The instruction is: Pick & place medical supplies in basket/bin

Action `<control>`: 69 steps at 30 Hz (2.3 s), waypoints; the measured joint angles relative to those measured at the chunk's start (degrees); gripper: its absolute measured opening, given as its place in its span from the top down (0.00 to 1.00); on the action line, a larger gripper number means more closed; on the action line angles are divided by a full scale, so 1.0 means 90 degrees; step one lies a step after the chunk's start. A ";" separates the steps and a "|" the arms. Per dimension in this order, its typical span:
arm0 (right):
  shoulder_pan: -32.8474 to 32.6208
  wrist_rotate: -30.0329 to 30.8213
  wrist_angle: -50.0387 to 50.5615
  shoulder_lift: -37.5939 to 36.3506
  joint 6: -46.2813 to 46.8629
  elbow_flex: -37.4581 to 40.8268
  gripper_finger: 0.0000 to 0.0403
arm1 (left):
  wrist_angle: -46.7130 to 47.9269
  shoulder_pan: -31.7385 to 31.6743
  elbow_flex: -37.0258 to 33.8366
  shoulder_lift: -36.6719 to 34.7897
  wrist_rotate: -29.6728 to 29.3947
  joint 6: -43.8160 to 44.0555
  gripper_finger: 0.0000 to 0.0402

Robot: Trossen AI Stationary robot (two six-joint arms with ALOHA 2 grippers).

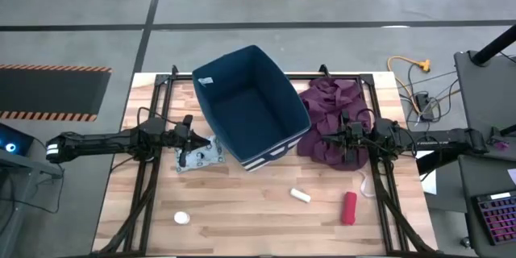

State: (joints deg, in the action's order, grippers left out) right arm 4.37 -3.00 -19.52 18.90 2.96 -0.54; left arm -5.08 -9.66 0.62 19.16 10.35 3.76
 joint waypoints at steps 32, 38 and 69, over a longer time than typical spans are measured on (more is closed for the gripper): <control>0.0000 0.0000 -0.0001 0.0000 0.0000 0.0000 0.98 | 0.0000 0.0001 -0.0002 0.0000 0.0000 -0.0001 1.00; 0.0001 0.0013 -0.0092 0.0001 -0.0058 -0.0001 0.98 | 0.0000 -0.0001 -0.0001 0.0000 -0.0002 0.0000 1.00; 0.0001 0.1598 -0.0350 0.0001 0.4020 -0.0002 0.64 | 0.0000 0.0001 -0.0002 0.0000 0.0000 -0.0001 1.00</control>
State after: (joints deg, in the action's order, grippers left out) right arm 4.38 11.38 -22.68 18.90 39.14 -0.56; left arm -5.08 -9.65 0.60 19.16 10.35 3.75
